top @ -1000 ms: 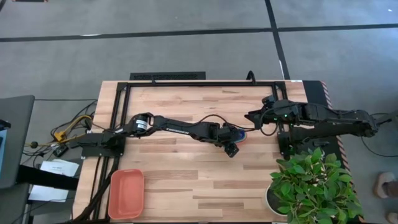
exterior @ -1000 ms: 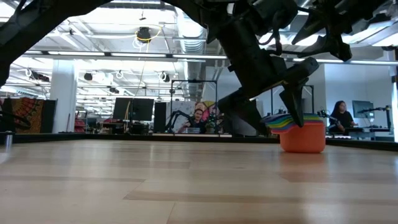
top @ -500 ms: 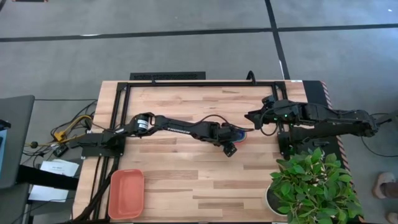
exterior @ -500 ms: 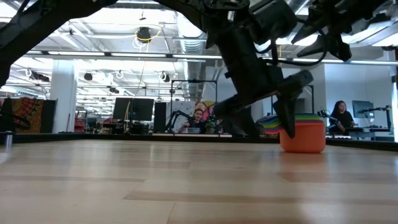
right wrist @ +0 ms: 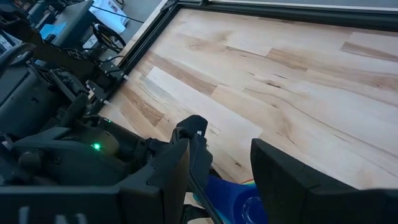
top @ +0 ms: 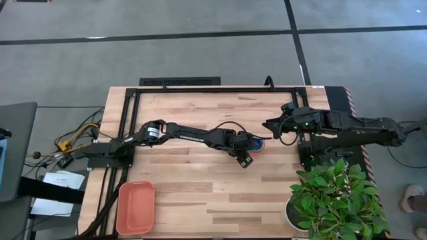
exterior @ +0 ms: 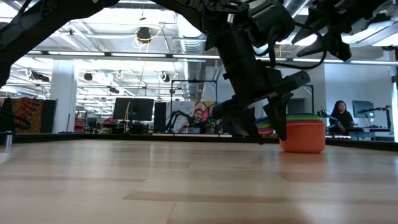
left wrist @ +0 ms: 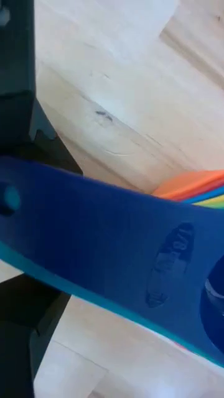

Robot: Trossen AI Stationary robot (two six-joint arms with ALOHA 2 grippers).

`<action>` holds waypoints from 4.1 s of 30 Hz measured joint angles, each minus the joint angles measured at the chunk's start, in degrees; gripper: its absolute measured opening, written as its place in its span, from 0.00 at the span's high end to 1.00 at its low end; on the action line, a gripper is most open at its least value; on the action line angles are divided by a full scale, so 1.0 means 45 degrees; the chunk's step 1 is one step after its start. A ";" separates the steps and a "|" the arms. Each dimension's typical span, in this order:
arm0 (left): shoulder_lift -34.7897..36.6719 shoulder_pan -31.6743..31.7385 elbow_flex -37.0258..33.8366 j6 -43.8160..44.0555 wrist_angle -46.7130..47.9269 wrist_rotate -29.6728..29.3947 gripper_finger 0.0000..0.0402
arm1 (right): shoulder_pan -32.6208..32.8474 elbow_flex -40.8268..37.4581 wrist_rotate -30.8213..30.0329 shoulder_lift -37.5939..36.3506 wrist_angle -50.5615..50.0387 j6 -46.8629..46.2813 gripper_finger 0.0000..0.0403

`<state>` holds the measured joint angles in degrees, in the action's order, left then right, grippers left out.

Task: Nest measuring cups in basket
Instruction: Put the stacked colored measuring cups into the orange bin

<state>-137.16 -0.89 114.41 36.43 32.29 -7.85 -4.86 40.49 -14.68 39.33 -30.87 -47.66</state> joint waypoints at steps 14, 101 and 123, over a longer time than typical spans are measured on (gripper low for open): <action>0.0180 0.0202 0.0729 -0.2246 0.0546 -0.0237 0.35 | -0.0005 -0.0005 0.0000 0.0000 -0.0102 0.0044 0.51; 0.0349 0.2043 0.0291 -0.4610 -0.0426 0.3699 0.60 | -0.0034 -0.0005 -0.0078 -0.0005 -0.0092 -0.0112 0.54; 0.0712 0.2507 0.0301 -0.5363 0.1130 0.3299 0.60 | -0.0035 -0.0005 -0.0083 -0.0005 -0.0347 -0.0073 0.54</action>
<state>-133.96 10.39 115.77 12.29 37.38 7.00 -5.02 40.47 -15.05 39.31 -32.43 -47.99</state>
